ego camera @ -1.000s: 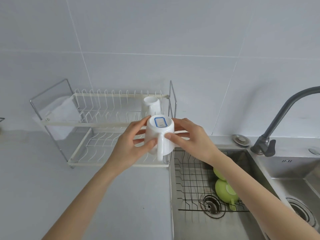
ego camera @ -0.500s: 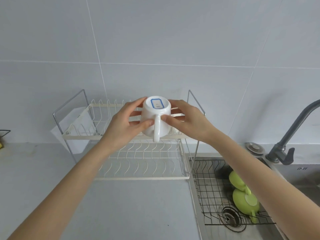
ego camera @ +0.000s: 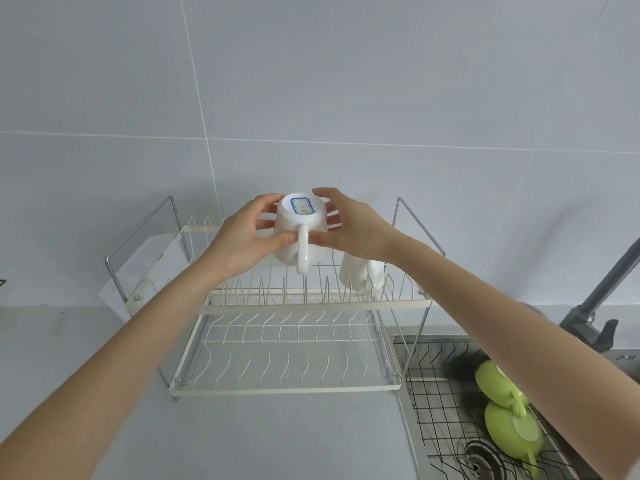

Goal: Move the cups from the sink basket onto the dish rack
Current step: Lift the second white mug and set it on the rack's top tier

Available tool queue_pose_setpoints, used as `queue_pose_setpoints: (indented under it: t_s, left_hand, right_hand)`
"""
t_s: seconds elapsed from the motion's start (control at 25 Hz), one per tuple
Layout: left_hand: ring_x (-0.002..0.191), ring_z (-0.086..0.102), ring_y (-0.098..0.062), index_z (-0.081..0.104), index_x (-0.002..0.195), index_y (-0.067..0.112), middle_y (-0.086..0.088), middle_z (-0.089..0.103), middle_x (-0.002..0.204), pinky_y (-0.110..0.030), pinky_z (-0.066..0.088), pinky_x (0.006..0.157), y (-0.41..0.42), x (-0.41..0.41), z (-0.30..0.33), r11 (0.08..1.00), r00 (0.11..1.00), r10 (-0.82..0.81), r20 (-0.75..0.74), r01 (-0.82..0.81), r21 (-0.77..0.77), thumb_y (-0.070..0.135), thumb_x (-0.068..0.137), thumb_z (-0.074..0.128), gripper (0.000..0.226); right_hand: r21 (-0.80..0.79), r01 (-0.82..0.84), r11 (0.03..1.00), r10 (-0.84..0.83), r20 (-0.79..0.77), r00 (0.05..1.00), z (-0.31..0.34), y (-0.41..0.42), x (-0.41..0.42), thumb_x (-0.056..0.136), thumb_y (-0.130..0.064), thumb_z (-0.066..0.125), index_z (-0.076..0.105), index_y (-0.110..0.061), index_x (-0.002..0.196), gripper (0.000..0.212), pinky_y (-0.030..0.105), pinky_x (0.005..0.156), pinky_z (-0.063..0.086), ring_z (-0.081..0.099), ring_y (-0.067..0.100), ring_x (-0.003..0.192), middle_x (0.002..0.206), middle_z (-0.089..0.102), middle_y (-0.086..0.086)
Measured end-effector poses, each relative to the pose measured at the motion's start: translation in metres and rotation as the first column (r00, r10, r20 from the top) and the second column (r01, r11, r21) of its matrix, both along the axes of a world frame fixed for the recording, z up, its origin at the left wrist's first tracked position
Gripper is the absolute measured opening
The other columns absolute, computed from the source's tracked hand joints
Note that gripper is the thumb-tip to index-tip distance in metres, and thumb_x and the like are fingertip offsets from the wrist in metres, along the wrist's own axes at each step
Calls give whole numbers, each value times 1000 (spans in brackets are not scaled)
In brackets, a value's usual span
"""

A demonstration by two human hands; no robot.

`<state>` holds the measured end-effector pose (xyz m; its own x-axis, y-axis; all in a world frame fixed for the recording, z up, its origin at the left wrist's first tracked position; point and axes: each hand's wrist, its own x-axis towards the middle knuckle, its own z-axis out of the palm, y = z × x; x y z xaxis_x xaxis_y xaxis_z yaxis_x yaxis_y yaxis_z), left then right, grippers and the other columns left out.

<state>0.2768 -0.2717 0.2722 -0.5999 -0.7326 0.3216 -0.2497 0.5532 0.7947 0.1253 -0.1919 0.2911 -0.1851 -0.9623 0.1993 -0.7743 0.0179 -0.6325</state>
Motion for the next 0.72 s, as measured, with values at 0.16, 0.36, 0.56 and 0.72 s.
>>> queue_pose_setpoints:
  t_s: [0.16,0.36,0.56,0.72]
  left_hand:
    - [99,52,-14,43,127,13,-5,52,130,-23,37,81,-21,-12,-10,1000,982,8,189,-9,6,15,76,72,59]
    - [94,55,-17,42,127,11,-7,52,131,-26,38,81,-39,-19,-21,998,932,-47,358,30,52,18,75,73,60]
    - [90,55,-17,42,127,12,-6,52,131,-12,38,62,-47,-24,-31,998,901,-51,430,26,63,21,76,72,60]
    - [90,55,-17,42,127,12,-7,52,131,-7,35,63,-51,-24,-36,997,904,-42,426,13,71,22,77,71,59]
  right_hand:
    - [145,4,989,15,-126,992,-12,-24,-7,79,-29,70,33,-10,137,72,36,100,44,55,27,116,129,55,11]
    - [267,20,963,30,-180,983,-31,-44,-13,77,-32,72,36,-7,131,69,34,91,46,55,27,113,124,58,13]
    - [323,31,946,41,-214,976,-44,-58,-15,76,-35,72,40,-5,126,66,34,81,47,54,26,94,118,59,15]
    - [313,34,949,36,-215,976,-50,-61,-16,77,-35,71,40,-6,127,66,38,87,48,56,29,104,119,59,16]
